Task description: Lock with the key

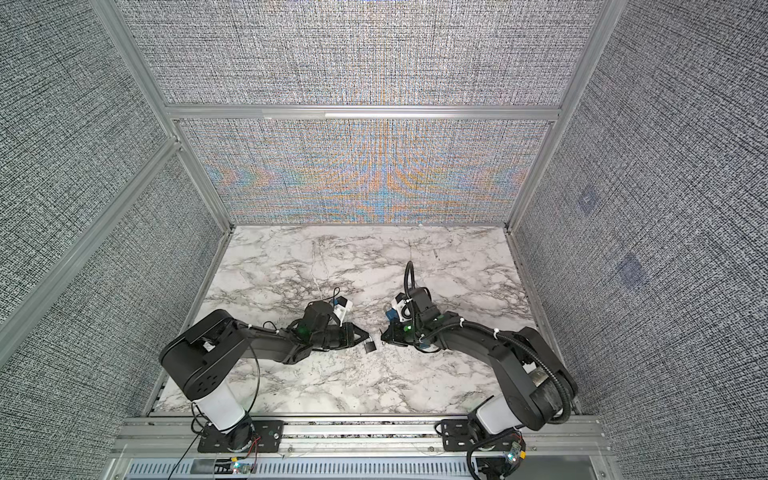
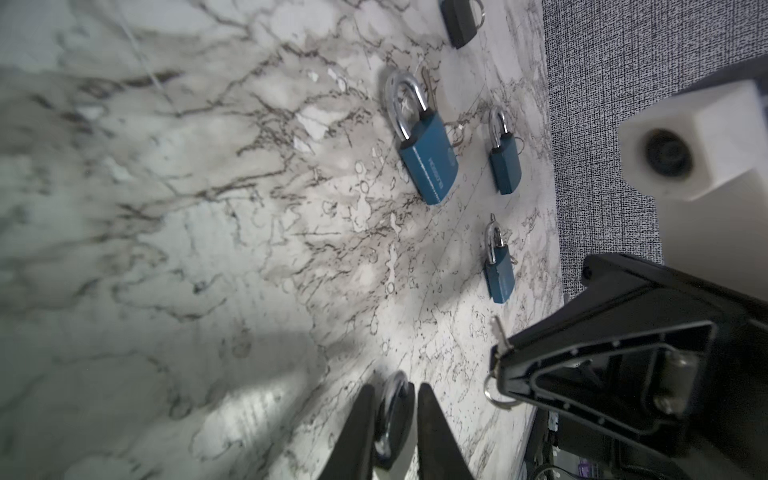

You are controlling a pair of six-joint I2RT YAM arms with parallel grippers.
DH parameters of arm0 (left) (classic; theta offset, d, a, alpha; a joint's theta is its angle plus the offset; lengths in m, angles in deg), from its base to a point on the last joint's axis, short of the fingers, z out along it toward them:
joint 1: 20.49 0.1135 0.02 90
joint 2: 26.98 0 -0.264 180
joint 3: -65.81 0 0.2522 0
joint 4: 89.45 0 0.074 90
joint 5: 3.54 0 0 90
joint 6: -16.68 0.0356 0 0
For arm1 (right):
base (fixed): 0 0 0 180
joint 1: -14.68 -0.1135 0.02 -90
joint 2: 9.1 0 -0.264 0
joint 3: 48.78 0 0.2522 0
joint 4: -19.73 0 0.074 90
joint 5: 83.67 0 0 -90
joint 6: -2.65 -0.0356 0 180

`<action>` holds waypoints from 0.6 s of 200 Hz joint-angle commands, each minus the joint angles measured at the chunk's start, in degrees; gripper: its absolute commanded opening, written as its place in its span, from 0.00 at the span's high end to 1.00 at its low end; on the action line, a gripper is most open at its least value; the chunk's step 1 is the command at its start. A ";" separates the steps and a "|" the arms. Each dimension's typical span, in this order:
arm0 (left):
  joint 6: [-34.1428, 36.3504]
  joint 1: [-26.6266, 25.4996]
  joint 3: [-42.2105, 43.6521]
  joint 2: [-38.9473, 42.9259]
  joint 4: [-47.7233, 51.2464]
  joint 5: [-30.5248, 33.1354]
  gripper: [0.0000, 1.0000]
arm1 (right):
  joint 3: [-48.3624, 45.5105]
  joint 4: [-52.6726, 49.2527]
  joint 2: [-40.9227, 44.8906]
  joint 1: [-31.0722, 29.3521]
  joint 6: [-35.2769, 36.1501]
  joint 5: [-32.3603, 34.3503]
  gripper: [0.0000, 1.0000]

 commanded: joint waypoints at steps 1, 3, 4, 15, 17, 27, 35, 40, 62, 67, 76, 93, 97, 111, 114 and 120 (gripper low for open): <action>2.90 0.40 -0.29 1.45 3.40 1.65 0.78 | 1.06 2.38 -2.06 -0.48 -0.93 0.46 1.00; 3.08 0.40 -0.29 1.61 3.57 1.64 0.78 | 1.21 2.41 -2.26 -0.49 -0.95 0.46 1.00; 3.13 0.40 -0.29 1.65 3.66 1.71 0.78 | 1.23 2.43 -2.35 -0.53 -0.96 0.46 1.00; 3.76 0.49 -0.46 2.40 4.71 2.18 0.78 | 1.97 2.45 -3.31 -1.03 -0.61 0.39 1.00; 3.92 0.49 -0.42 2.59 4.89 2.28 0.78 | 2.03 2.45 -3.45 -1.02 -0.62 0.37 1.00; 4.19 0.62 -0.30 3.33 5.33 2.65 0.78 | 2.49 2.45 -4.19 -1.32 -0.58 0.61 1.00; 4.55 0.73 -0.20 3.96 5.95 2.89 0.79 | 2.66 2.61 -4.69 -1.44 -0.79 0.88 1.00; 4.75 0.84 -0.20 4.36 6.30 3.01 0.78 | 2.66 2.79 -5.04 -1.50 -0.97 0.73 1.00; 5.66 1.40 0.04 6.55 8.16 3.90 0.78 | 2.95 3.33 -6.03 -2.19 -1.28 0.68 1.00; 5.87 1.50 0.18 7.32 8.52 4.19 0.79 | 2.93 3.44 -6.10 -2.33 -1.33 0.78 0.99; 6.37 1.63 0.45 8.74 9.14 5.10 0.78 | 2.68 3.58 -6.40 -2.69 -1.38 0.97 0.98; 7.06 1.98 1.15 11.79 10.48 6.95 0.78 | 2.33 3.86 -6.84 -2.94 -1.59 1.04 0.97; 7.28 2.05 1.27 12.66 10.94 7.40 0.78 | 2.31 3.86 -6.96 -2.99 -1.68 1.07 0.96; 8.27 2.33 1.09 14.99 13.20 8.53 0.78 | 2.21 3.90 -7.15 -3.12 -1.76 1.25 0.95; 8.50 2.40 1.01 15.43 13.65 8.73 0.77 | 2.16 3.86 -7.12 -3.14 -1.77 1.33 0.95; 9.08 2.50 0.73 16.25 14.88 9.15 0.77 | 2.20 3.77 -7.31 -3.13 -1.74 1.37 0.94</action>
